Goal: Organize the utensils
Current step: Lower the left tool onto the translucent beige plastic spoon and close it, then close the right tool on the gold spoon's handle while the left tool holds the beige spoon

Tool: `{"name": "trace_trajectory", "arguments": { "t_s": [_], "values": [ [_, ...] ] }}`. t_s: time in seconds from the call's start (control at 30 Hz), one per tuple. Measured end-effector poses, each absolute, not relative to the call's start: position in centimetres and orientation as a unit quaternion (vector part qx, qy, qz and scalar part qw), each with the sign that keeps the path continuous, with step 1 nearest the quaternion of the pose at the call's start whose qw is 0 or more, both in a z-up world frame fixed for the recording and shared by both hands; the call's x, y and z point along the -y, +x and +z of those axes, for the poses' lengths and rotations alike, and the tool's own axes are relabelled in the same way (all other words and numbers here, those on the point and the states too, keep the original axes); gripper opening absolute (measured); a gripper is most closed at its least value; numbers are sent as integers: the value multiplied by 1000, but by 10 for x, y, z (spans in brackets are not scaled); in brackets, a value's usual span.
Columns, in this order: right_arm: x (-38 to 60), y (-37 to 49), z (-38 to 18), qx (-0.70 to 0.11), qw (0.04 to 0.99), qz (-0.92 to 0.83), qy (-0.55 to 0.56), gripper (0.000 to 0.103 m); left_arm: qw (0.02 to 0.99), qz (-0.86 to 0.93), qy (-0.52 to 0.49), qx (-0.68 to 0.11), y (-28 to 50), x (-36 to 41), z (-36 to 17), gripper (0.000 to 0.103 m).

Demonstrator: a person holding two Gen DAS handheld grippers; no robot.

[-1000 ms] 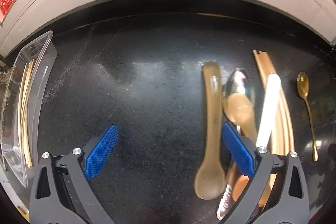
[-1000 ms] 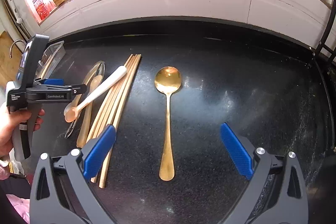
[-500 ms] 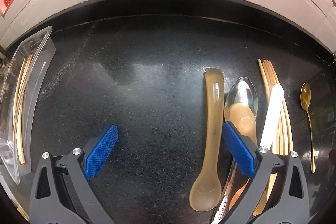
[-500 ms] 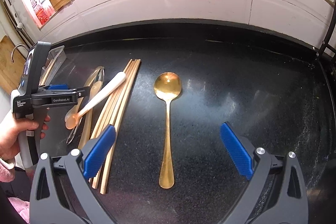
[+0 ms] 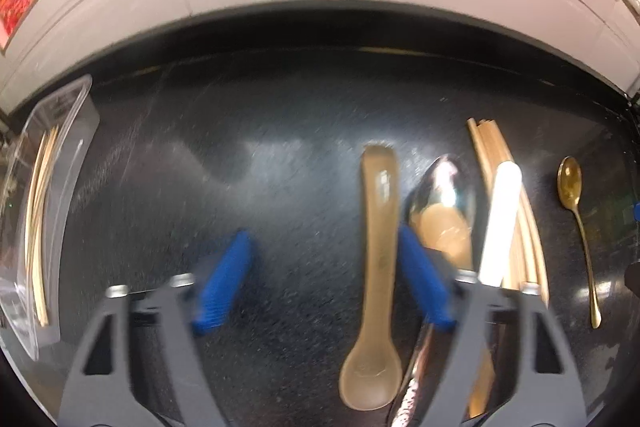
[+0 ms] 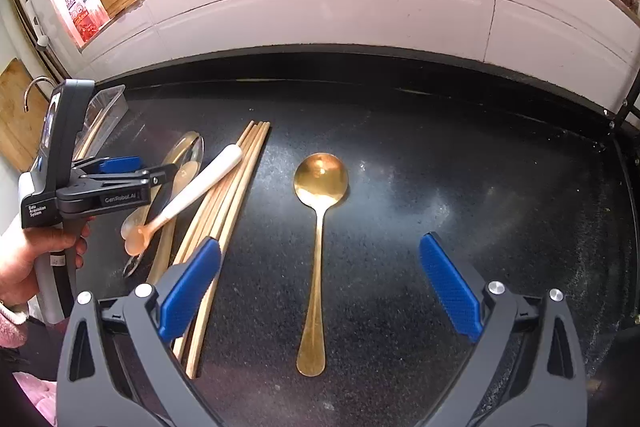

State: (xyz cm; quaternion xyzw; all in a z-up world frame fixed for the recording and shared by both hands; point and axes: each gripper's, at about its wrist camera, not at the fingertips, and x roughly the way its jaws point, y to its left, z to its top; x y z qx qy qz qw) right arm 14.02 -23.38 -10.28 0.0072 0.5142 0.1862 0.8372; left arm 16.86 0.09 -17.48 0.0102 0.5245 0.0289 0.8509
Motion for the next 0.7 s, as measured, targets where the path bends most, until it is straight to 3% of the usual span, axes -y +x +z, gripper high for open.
{"name": "trace_trajectory", "arguments": {
  "t_s": [0.07, 0.17, 0.27, 0.4, 0.6, 0.7],
  "values": [
    [234, 142, -103, -515, 836, 188, 10, 96, 853, 23, 13, -521, 170, 4, -172, 48],
    [234, 144, -103, -514, 836, 190, 10, 96, 858, 13, 17, -514, 168, 10, -168, 39],
    [234, 148, -104, -515, 835, 193, 12, 96, 860, 1, 15, -510, 167, 13, -165, 11],
    [238, 153, -109, -519, 831, 196, 24, 96, 857, -16, -11, -515, 164, 6, -161, 11],
    [238, 170, -125, -533, 823, 193, 33, 69, 857, -8, -1, -515, 160, -4, -160, 11],
    [233, 177, -136, -544, 816, 196, 27, 65, 858, -1, -6, -513, 158, -5, -158, 11]
  ]
}}
